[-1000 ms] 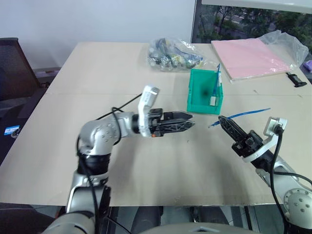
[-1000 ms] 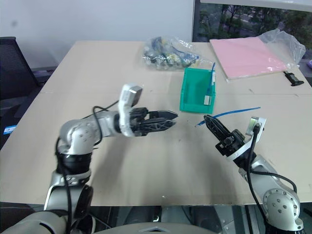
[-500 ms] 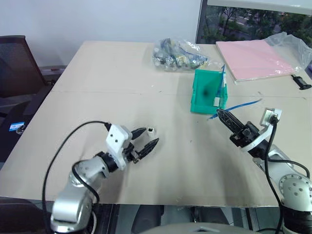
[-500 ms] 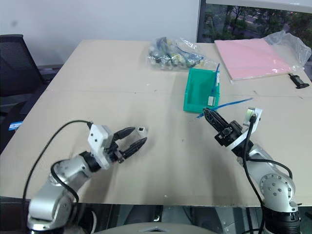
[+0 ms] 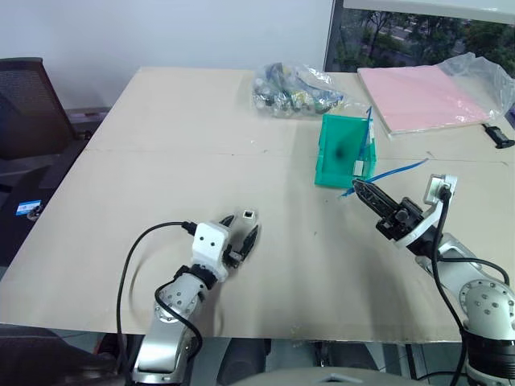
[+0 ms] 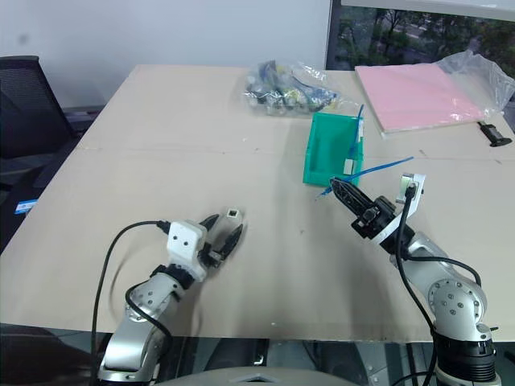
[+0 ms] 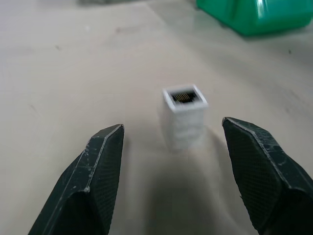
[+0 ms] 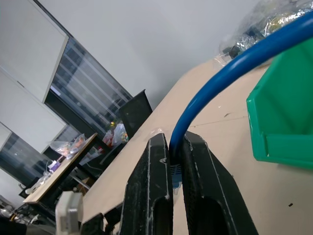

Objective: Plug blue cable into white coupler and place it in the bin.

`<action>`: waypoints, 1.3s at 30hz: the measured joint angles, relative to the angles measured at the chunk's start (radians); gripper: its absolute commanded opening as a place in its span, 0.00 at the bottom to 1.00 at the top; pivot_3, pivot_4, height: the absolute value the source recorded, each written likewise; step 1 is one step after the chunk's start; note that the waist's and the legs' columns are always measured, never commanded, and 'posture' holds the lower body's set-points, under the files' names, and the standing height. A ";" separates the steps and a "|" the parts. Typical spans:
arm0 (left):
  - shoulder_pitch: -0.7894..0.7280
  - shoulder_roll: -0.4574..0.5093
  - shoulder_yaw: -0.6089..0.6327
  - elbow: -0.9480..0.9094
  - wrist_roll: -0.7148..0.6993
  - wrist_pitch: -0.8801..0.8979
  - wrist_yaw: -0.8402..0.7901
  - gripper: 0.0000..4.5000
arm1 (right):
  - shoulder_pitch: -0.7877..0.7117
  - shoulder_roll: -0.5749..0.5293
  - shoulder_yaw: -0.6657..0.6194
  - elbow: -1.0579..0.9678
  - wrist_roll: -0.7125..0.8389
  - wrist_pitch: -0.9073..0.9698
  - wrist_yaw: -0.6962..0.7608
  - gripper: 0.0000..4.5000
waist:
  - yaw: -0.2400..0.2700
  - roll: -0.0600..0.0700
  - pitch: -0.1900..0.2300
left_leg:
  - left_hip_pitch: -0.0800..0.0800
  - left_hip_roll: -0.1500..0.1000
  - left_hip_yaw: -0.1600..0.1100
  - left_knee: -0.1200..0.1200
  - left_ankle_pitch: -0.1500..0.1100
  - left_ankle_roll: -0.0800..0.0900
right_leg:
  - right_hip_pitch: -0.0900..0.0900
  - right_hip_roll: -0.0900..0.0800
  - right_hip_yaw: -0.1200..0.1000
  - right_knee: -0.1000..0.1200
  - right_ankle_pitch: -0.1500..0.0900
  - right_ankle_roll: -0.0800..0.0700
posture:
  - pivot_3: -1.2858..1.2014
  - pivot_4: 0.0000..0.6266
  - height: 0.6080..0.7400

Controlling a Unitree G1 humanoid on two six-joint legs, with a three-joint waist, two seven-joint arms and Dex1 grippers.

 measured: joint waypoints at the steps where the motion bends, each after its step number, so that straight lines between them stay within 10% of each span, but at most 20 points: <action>1: -0.020 -0.005 -0.009 0.022 0.001 -0.008 -0.001 0.73 | 0.001 0.000 0.000 -0.001 0.000 0.000 -0.006 0.00 | -0.001 0.000 0.000 | 0.000 0.000 0.000 0.000 0.000 0.000 | 0.000 0.000 0.000 0.000 0.000 0.000 | 0.52 0.24 1.00; 6: -0.084 -0.018 -0.015 0.087 0.011 -0.036 0.017 0.73 | 0.007 -0.001 0.000 -0.007 -0.003 0.001 -0.013 0.00 | -0.002 0.000 0.000 | 0.000 0.000 0.000 0.000 0.000 0.000 | 0.000 0.000 0.000 0.000 0.000 0.000 | 0.52 0.24 1.00; 13: -0.092 -0.012 -0.021 0.100 0.009 -0.047 0.007 0.13 | 0.018 -0.002 0.000 -0.029 -0.025 -0.002 -0.027 0.00 | -0.002 0.000 0.000 | 0.000 0.000 0.000 0.000 0.000 0.000 | 0.000 0.000 0.000 0.000 0.000 0.000 | 0.52 0.24 1.00; 23: -0.505 0.074 -0.148 0.456 -0.131 -0.052 -0.529 0.12 | -0.152 -0.053 0.167 -0.101 -0.255 -0.015 0.039 0.00 | 0.001 0.000 0.000 | 0.000 -0.007 -0.002 0.002 0.000 0.000 | 0.000 0.001 -0.006 0.002 0.000 0.000 | 0.52 0.24 1.00; 33: -1.010 -0.105 -0.253 1.254 -0.047 -0.389 -0.971 0.12 | -0.180 -0.168 0.308 0.001 -0.602 -0.157 0.251 0.00 | -0.006 -0.001 0.001 | -0.005 -0.012 -0.006 0.001 0.000 0.000 | -0.001 0.001 -0.006 -0.007 0.000 0.001 | 0.52 0.24 1.00; 39: -1.107 -0.129 -0.236 1.429 -0.012 -0.478 -1.079 0.12 | -0.123 -0.169 0.328 0.039 -0.716 -0.247 0.301 0.00 | -0.013 -0.001 0.001 | -0.005 -0.012 -0.008 0.001 0.000 0.000 | -0.001 0.001 -0.007 -0.006 0.000 0.001 | 0.52 0.24 1.00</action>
